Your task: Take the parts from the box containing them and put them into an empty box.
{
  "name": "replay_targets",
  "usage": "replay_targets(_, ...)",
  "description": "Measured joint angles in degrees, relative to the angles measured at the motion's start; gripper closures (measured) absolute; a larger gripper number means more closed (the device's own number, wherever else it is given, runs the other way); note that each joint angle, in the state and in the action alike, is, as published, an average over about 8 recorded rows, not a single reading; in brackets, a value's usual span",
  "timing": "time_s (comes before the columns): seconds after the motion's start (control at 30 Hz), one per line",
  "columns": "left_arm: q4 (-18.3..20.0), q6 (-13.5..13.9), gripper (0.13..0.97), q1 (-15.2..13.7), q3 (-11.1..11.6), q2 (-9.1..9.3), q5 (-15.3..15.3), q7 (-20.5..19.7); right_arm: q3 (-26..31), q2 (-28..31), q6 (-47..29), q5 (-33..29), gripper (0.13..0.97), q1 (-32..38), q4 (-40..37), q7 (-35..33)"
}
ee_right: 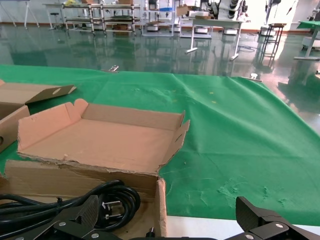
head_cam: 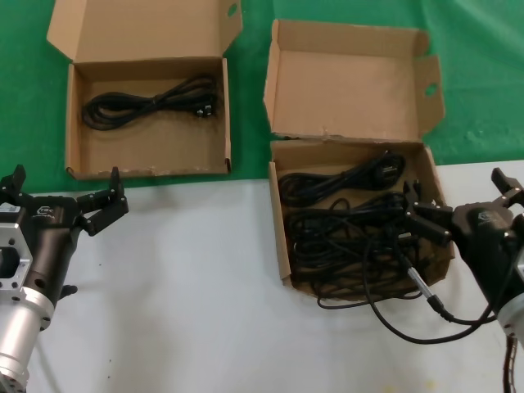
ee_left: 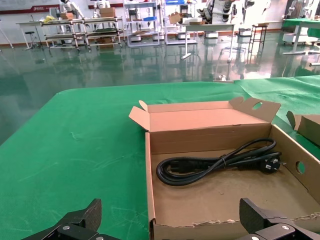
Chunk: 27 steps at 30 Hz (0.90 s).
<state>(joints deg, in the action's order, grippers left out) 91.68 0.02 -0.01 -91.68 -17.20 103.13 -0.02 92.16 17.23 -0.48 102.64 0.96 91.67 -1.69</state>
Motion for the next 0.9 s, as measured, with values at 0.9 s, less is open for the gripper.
replay_targets(0.9, 0.0, 0.0, 0.132, 0.0, 0.0, 0.00, 0.0, 0.0, 0.0, 0.0, 0.0, 0.0, 0.129, 0.0, 0.0, 0.0)
